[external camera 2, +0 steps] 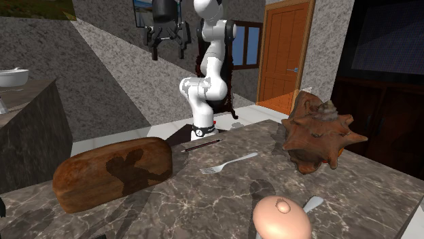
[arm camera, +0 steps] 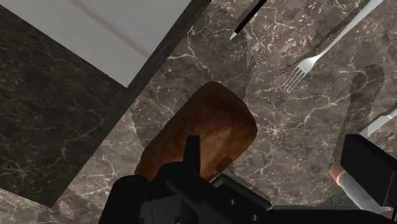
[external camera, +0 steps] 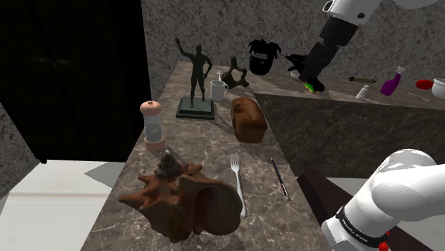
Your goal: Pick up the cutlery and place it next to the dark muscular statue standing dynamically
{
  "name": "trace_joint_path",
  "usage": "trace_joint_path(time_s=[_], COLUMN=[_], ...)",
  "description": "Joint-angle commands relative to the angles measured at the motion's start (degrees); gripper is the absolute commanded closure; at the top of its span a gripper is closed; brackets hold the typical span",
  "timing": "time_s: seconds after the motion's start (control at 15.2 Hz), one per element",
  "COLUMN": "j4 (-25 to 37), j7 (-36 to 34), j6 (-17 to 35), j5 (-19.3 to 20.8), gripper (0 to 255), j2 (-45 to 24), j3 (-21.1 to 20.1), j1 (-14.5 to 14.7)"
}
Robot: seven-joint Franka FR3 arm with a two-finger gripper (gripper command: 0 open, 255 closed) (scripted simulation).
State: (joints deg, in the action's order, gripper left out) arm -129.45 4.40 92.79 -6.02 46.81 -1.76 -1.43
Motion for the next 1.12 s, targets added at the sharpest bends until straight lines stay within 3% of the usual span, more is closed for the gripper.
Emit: trace_joint_path(time_s=[0.0, 0.53, 1.06], j4=[0.0, -12.1, -18.4], j7=[0.0, -17.1, -34.7], j6=[0.0, 9.9, 21.3], j5=[0.0, -5.1, -10.9], gripper=[0, 0, 0], j2=[0.0, 1.6, -4.3], j3=[0.0, -10.9, -23.6], j1=[0.0, -1.7, -3.3])
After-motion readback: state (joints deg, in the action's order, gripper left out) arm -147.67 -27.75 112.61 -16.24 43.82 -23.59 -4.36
